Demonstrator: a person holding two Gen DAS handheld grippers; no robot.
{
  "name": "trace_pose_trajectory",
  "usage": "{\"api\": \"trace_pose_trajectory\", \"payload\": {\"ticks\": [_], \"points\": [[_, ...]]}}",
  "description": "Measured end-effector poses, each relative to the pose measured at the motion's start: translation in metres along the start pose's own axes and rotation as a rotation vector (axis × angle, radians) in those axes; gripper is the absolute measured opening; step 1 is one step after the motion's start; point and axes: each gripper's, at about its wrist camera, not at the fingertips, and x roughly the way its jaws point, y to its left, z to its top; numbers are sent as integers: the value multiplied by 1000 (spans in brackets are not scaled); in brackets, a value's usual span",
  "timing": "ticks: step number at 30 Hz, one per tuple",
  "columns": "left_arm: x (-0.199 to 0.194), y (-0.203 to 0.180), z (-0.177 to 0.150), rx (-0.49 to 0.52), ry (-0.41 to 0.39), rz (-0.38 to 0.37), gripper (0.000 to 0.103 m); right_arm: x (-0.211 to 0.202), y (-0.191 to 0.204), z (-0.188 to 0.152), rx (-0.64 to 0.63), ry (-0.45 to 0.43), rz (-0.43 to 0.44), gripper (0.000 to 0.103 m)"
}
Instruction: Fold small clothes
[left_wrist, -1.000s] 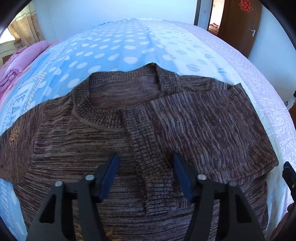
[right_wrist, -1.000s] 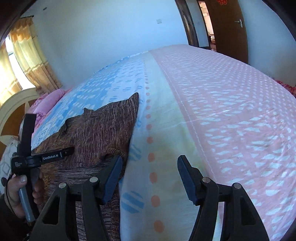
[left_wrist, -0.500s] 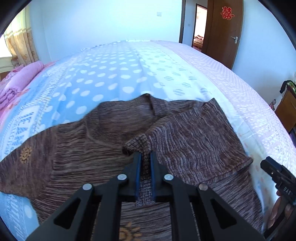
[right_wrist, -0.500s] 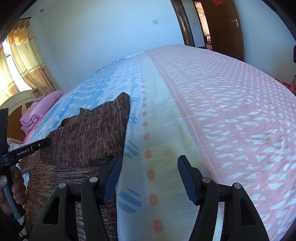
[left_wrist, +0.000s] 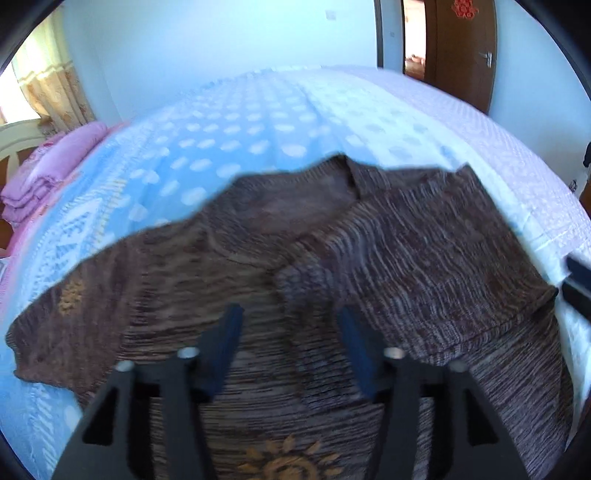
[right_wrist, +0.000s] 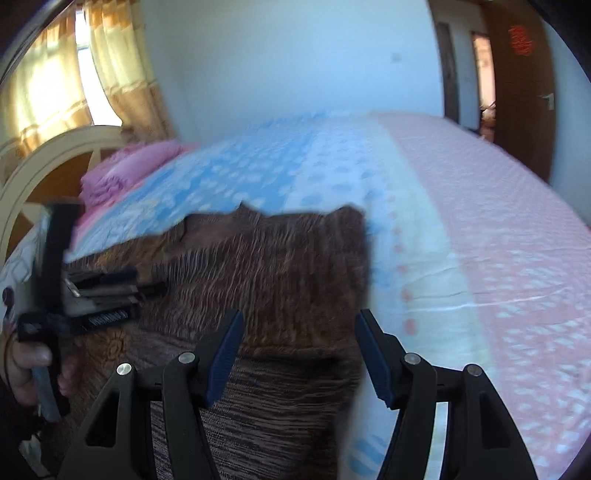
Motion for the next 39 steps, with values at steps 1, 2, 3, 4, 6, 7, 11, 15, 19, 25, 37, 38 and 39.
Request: {"api": "trace_pose_trajectory", "payload": {"ticks": [1,2,3,4,6,7,11,15,19,25,37,38,39], "points": [[-7,5,-1,2,-20,12,76,12,-1,-3,-9,54,-50,48],[-15,13,-3,4,-48,27,81,21,-5,-9,-10,110,-123,44],[-23,22,-6,4,-71,49,85,24,-10,-15,-3,142,-147,44],[-28,31,-9,5,-81,67,88,20,-13,-19,-5,148,-139,43],[-32,51,-14,-2,-90,93,96,9,-11,-20,-44,161,-208,43],[-31,65,-19,-13,-95,111,96,2,-8,-16,-46,150,-229,43],[-19,102,-29,-65,-54,166,96,-12,21,16,-73,60,-176,44],[-13,116,-38,-133,-11,154,96,21,69,47,-132,72,-4,44],[-22,110,-51,-129,-19,134,96,70,115,74,-195,134,24,44],[-33,104,-64,-74,-54,126,96,130,182,77,-359,259,14,44],[-44,144,-87,-103,-70,135,96,124,155,93,-96,146,145,44],[-45,150,-89,-105,-69,145,96,114,150,88,-99,129,126,44],[-45,156,-90,-107,-69,158,96,103,144,83,-103,115,107,44]]}}
